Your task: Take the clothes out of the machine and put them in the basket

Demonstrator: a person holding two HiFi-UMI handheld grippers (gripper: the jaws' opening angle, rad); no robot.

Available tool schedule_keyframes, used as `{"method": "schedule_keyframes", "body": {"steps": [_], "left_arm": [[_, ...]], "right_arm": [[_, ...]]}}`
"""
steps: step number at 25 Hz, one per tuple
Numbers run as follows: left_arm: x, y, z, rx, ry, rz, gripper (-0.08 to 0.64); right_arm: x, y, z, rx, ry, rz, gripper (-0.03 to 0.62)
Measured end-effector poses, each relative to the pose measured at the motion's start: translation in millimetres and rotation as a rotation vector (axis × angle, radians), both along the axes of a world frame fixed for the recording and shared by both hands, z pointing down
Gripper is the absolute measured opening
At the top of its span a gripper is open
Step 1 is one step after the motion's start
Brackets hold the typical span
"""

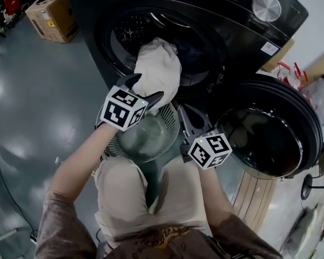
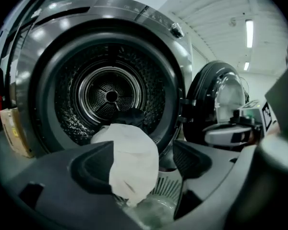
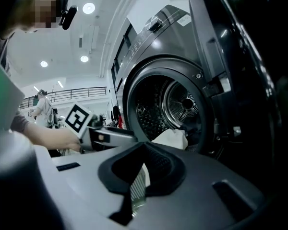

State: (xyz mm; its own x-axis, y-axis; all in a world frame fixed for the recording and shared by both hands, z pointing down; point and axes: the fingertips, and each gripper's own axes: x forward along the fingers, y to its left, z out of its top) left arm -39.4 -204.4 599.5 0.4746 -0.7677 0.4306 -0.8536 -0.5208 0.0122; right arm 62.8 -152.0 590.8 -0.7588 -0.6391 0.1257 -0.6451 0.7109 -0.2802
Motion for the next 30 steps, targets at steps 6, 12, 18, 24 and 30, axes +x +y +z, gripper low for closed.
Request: {"method": "schedule_keyframes", "body": {"steps": [6, 12, 18, 24, 30], "left_arm": [[-2, -78, 36, -0.030, -0.067, -0.025, 0.438], [-13, -141, 73, -0.087, -0.170, -0.079, 0.449], [-17, -165, 98, -0.171, -0.172, -0.099, 0.453], [-16, -165, 100, -0.194, -0.109, -0.120, 0.428], [-19, -151, 92, -0.185, -0.150, -0.137, 0.155]], "right_arm": [[4, 4, -1, -0.002, -0.002, 0.018, -0.003], [-1, 11, 2, -0.011, -0.004, 0.014, -0.003], [6, 9, 2, -0.022, -0.015, 0.045, -0.003], [8, 7, -4, -0.016, -0.024, 0.051, -0.003], [14, 14, -6, -0.012, -0.010, 0.051, -0.003]]}}
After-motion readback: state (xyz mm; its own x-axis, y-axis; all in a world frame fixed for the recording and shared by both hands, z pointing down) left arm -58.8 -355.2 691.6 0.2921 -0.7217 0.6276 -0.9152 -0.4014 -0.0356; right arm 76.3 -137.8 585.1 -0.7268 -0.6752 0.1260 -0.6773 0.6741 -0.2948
